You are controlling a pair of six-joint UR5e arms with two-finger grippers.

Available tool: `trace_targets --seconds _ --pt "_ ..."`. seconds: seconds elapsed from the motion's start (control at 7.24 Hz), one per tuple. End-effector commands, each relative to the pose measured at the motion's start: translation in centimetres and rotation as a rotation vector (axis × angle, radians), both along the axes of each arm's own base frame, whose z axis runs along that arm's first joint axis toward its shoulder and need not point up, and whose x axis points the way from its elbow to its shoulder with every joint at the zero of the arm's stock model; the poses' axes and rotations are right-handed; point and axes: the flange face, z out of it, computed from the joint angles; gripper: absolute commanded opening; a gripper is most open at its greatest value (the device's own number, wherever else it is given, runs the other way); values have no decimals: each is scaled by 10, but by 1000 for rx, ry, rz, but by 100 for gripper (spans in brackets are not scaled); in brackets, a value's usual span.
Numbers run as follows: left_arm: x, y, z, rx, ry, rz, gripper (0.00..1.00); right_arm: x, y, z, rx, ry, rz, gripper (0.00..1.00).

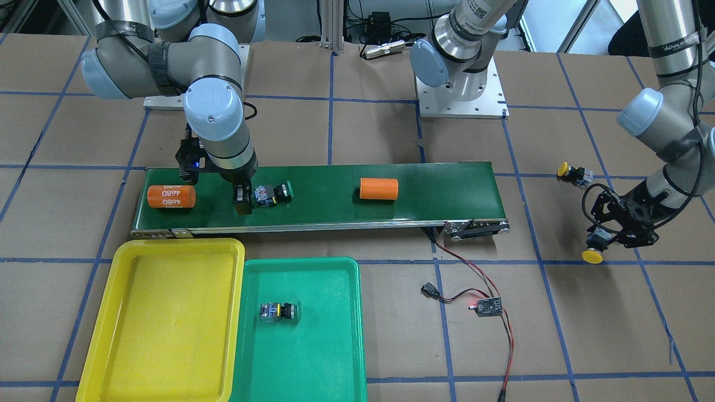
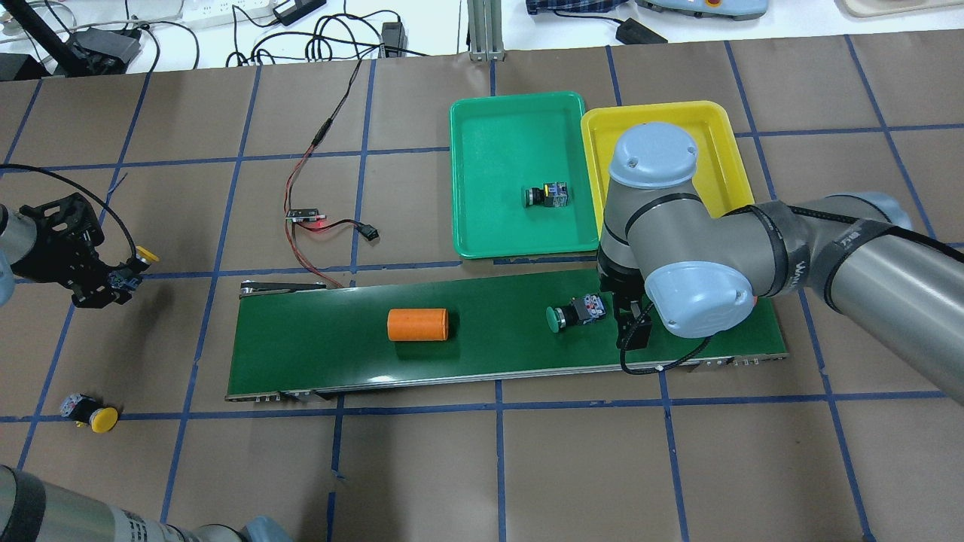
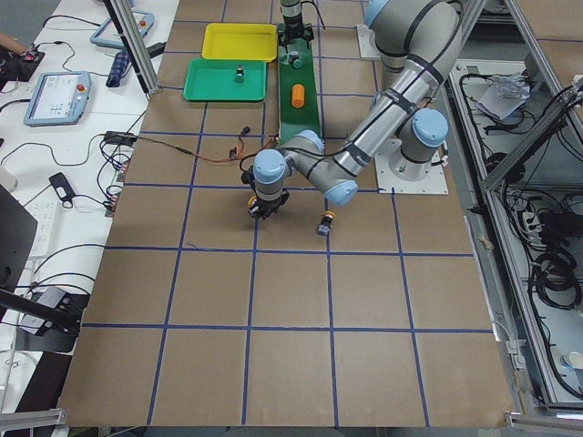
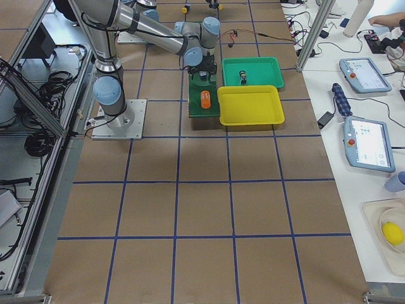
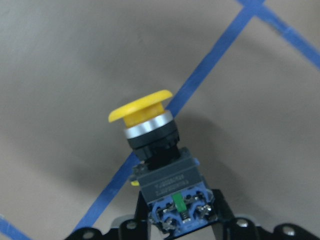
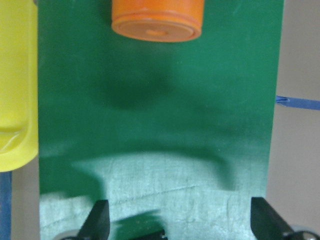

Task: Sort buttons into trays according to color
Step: 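Grasp the yellow-capped button with the left gripper, then set yellow-capped button on belt with left gripper while right grasps green-capped button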

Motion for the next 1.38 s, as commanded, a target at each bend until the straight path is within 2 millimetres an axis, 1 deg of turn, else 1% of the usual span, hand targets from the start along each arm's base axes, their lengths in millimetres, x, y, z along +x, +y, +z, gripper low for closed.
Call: trace_targets --seconds 0.0,0.14,0.28,0.41,0.55,0.69,0.83,0.97,1.1,1.24 --pt "-87 3 55 39 14 -257 0 0 0 -2 4 1 -1 100" --pt "-139 0 76 20 -12 -384 0 0 0 -2 4 1 -1 100" --pt "-186 4 84 27 -11 -469 0 0 0 -3 5 3 0 100" --pt "-228 16 84 32 -8 -542 0 0 0 -4 8 3 3 100" --pt "-268 36 79 44 -5 -610 0 0 0 -4 8 4 3 99" --pt "-314 64 66 65 12 -703 0 0 0 -4 8 4 4 95" --pt "-351 86 55 77 9 -786 0 1 0 -4 9 0 4 75" --pt "-380 104 45 44 -12 -833 0 1 -2 -4 6 -3 9 51" --pt "-390 110 42 -14 -36 -857 41 1 -2 -2 5 -10 11 28" --pt "-387 108 35 -21 -38 -860 82 2 -2 -1 4 -14 14 11"
